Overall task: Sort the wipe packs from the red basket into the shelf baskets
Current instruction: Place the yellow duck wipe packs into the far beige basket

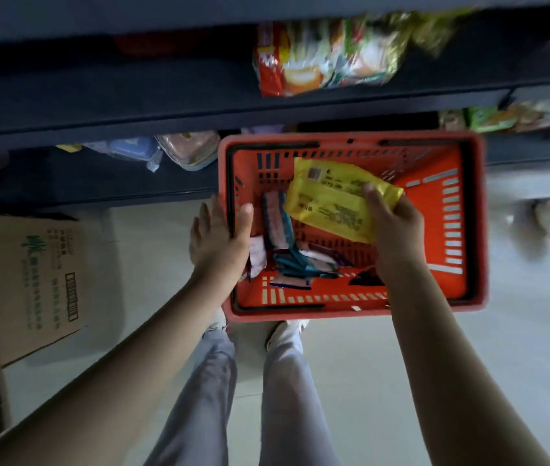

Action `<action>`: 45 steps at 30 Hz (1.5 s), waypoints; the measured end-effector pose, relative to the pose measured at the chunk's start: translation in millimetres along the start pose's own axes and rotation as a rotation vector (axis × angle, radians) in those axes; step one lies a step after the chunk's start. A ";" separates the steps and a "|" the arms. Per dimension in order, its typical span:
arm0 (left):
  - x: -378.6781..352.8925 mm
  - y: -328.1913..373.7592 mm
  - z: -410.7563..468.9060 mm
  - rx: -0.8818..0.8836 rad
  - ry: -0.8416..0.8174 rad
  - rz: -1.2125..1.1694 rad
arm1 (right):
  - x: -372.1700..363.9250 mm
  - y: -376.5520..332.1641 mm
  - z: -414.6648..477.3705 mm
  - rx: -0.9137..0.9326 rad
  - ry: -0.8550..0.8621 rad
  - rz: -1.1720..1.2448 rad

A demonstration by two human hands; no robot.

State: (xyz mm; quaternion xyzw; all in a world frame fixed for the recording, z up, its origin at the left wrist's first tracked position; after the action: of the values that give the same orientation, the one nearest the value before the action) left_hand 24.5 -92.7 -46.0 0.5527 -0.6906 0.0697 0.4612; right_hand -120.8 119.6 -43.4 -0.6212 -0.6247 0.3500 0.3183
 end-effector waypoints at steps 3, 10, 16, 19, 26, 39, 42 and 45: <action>51.9 64.3 -72.3 0.110 -0.243 -0.495 | -6.0 -82.0 -69.7 0.096 -0.141 0.025; 189.4 137.5 -193.8 0.180 -0.466 -1.217 | -70.5 -233.3 -237.8 0.436 -0.769 -0.324; 303.9 90.8 -214.0 0.014 -0.150 -1.441 | -144.5 -277.0 -319.9 0.473 -1.004 -0.419; 363.7 54.4 -216.5 -0.100 -0.034 -1.488 | -200.3 -280.8 -341.3 0.333 -0.987 -0.313; 505.3 -48.1 -201.0 -0.225 0.178 -1.473 | -347.8 -253.4 -376.8 0.141 -0.780 0.123; 625.8 -87.1 -127.0 -0.265 0.215 -1.056 | -505.9 -301.7 -380.1 0.092 -0.681 0.329; 647.6 -71.9 -101.2 -0.315 0.255 -1.079 | -541.8 -298.6 -377.5 -0.067 -0.840 0.244; 676.7 -63.3 -73.6 -0.364 0.321 -1.033 | -573.6 -325.8 -355.4 0.053 -0.845 0.189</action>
State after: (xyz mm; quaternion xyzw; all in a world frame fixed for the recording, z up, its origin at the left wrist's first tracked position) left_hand 142.7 -545.2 452.6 0.7126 -0.2530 -0.2020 0.6225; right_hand 9.5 -433.0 445.5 -0.4696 -0.6313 0.6170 0.0169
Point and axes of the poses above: each hand's wrist, its own z-axis towards the middle knuckle, its own x-axis out of the back of the hand, y = z × x, the point moved 6 cm from there along z, towards the middle knuckle, and after that the axes turned 13 degrees about z, right-handed, at the moved point
